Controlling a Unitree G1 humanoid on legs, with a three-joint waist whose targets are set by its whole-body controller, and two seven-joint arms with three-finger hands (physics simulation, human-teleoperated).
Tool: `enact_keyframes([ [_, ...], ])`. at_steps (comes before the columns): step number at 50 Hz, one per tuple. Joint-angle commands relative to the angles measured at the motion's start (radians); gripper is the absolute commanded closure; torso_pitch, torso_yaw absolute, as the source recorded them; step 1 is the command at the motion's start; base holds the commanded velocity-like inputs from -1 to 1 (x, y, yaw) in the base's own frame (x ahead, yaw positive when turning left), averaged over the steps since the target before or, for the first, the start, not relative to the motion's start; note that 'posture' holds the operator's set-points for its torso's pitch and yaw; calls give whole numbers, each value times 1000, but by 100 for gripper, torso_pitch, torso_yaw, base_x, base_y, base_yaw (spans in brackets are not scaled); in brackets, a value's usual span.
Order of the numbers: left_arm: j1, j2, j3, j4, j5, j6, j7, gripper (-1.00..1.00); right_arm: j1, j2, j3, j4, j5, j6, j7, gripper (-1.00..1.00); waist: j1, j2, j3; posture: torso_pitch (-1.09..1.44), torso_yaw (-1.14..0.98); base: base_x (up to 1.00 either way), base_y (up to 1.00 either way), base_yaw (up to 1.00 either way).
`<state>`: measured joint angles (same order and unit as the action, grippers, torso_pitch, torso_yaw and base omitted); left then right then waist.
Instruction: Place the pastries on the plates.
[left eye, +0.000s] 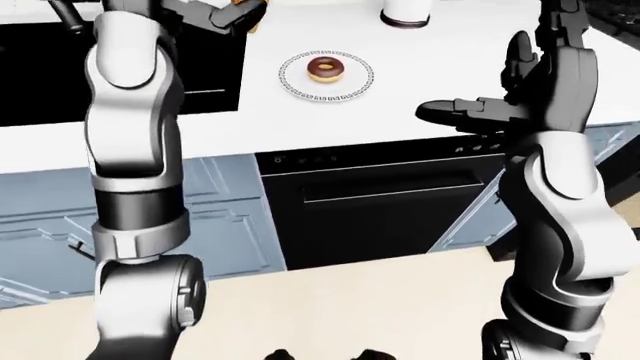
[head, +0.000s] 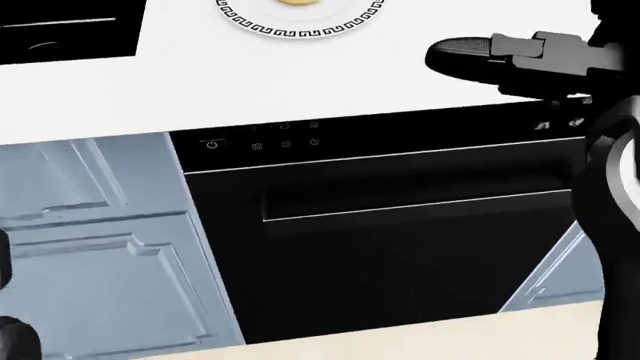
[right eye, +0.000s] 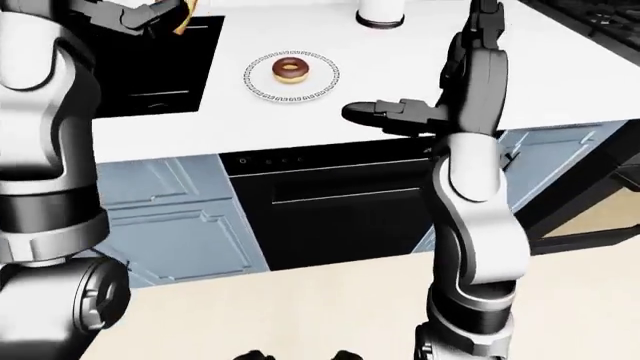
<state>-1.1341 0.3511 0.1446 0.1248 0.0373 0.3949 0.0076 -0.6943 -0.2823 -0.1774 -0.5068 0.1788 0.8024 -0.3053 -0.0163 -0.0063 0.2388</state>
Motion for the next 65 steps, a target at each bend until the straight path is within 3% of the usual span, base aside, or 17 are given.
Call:
enact_keyframes([
  [1,-10,12,9,-69,-11,33,2,100,-30,-3,-12,-20,-14,-73,23,-100,-1,0,-37,33,0,0,0,0],
  [13,223,16,37,-318,-45,90,8,100,62,38,4,-8,-12,-194,93,-100,19,-11,-46,33,0,0,0,0],
  [21,360,-30,43,-428,-57,98,17,100,117,63,11,-4,-44,-260,137,-100,22,-15,-83,33,0,0,28,0],
  [26,400,-37,50,-465,-68,106,21,100,130,70,12,-20,-47,-265,152,-100,5,42,-71,33,0,0,37,0],
  [28,400,-42,50,-462,-75,100,30,100,137,77,17,-21,-50,-273,157,-100,2,128,-94,33,0,0,38,0],
  [29,408,-46,43,-463,-74,94,29,100,139,81,19,-21,-49,-277,161,-100,4,75,-78,33,0,0,38,0],
  [39,409,-32,56,-512,-75,128,41,100,123,78,13,-17,-46,-270,161,-100,14,-16,-77,33,0,0,36,0],
  [42,399,-28,53,-529,-82,146,36,100,117,82,13,-16,-39,-275,158,-100,18,-65,-85,33,0,0,29,0],
  [43,402,-26,57,-526,-80,142,38,100,119,83,16,-16,-40,-277,158,-100,7,-30,-82,33,0,0,20,0],
  [46,408,-24,61,-528,-83,142,36,100,126,83,12,-14,-39,-288,161,-100,22,-40,-87,33,0,0,12,6],
  [50,409,-20,61,-522,-79,136,36,100,118,85,12,-15,-33,-290,157,-100,12,46,-58,33,0,0,0,39],
  [52,410,-17,68,-522,-84,136,36,100,118,80,11,-11,-35,-289,154,-100,7,124,-81,33,0,0,0,63],
  [53,412,-17,66,-521,-82,133,37,100,117,78,12,-15,-35,-288,154,-100,18,83,-72,33,0,0,0,62],
  [55,416,-19,65,-522,-81,130,39,100,118,75,14,-17,-39,-283,155,-100,24,84,-82,33,0,0,0,62],
  [62,427,-13,70,-532,-82,132,34,100,112,66,20,-10,-71,-261,154,-100,5,5,-69,33,0,0,4,55],
  [64,425,-13,72,-528,-86,127,34,100,99,85,-1,-35,-19,-256,159,-100,1,-67,-71,33,0,0,31,0],
  [65,424,-12,73,-527,-87,126,35,100,101,70,10,-32,-38,-250,152,-100,-9,-123,-84,33,0,0,45,0],
])
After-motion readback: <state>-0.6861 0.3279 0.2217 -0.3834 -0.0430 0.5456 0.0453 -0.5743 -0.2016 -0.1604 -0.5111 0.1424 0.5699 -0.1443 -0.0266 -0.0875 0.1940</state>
